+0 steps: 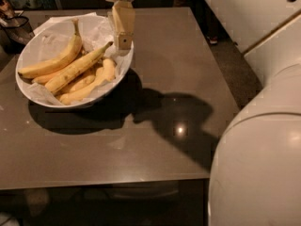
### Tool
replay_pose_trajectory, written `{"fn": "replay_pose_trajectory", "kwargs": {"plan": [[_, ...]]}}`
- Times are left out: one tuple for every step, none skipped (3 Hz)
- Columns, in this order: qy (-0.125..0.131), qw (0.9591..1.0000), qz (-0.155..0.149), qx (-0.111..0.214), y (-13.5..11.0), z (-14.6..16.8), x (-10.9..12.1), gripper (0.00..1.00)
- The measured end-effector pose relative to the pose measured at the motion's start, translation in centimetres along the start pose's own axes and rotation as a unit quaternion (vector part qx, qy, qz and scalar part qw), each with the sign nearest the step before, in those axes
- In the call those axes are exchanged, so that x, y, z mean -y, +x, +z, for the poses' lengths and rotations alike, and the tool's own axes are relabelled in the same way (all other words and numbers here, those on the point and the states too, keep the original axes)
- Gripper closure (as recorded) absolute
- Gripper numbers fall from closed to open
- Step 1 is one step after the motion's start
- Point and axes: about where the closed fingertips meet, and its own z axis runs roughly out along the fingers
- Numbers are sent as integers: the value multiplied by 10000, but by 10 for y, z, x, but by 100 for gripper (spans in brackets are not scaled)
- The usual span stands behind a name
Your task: Pick banana from white bowl
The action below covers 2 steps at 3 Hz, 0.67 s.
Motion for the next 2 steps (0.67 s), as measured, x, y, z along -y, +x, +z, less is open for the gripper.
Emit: {"fn": "replay_pose_trajectory", "kwargs": {"plan": [[-197,9995,-241,31,-15,16,7,18],[-378,9985,-386,49,-24,36,14,35]]}}
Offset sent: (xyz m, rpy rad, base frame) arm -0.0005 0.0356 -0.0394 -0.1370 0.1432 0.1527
